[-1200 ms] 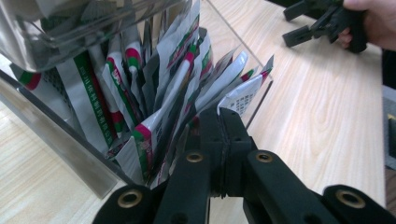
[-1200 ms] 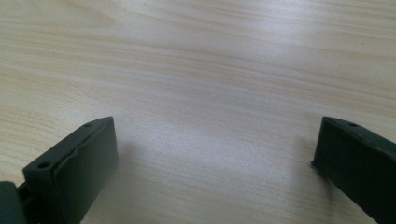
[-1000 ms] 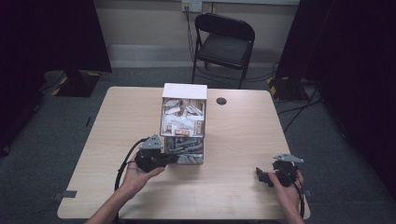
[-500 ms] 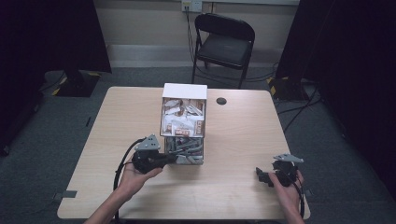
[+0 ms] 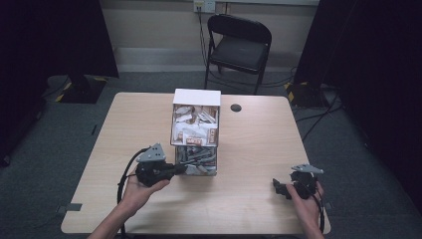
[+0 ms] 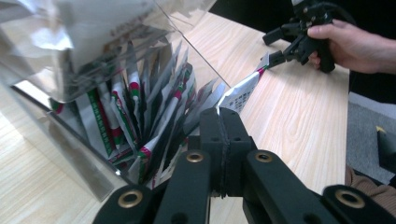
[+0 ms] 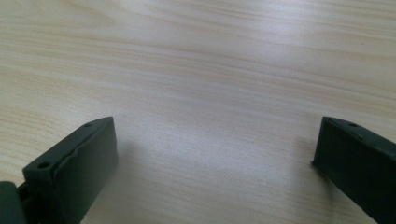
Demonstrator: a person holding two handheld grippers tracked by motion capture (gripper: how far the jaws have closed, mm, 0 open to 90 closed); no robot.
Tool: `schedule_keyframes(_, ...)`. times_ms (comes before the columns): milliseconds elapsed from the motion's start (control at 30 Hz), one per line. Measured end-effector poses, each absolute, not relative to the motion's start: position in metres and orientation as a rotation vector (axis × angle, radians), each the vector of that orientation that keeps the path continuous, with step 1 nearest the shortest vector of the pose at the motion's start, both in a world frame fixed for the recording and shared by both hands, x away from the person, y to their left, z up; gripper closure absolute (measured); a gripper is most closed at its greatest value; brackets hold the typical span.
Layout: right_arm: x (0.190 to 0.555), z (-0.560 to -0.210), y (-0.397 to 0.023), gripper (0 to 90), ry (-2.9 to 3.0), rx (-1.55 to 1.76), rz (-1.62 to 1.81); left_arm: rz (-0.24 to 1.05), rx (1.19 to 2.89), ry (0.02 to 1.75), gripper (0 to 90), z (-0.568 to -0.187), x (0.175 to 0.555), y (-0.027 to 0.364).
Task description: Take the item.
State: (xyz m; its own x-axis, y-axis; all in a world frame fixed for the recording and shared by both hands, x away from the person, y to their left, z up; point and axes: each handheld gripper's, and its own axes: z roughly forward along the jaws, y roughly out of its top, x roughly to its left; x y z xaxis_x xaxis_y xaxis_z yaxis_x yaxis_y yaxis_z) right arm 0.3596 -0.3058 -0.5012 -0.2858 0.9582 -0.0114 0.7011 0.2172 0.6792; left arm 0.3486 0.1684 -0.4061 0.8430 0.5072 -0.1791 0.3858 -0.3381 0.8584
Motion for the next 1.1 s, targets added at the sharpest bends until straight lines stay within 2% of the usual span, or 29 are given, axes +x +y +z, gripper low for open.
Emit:
schedule_keyframes(800, 0.36, -0.501, -0.306, 0.0, 2.066, 1.532, 0.799, 0.149, 1.877, 0.654, 90.0, -0.381, 0.33, 0.198)
schedule_keyframes(1100, 0.36, -0.501, -0.306, 0.0, 2.067, 1.531, 0.799, 0.177, 1.843, 0.682, 90.0, -0.373, 0.32, 0.226)
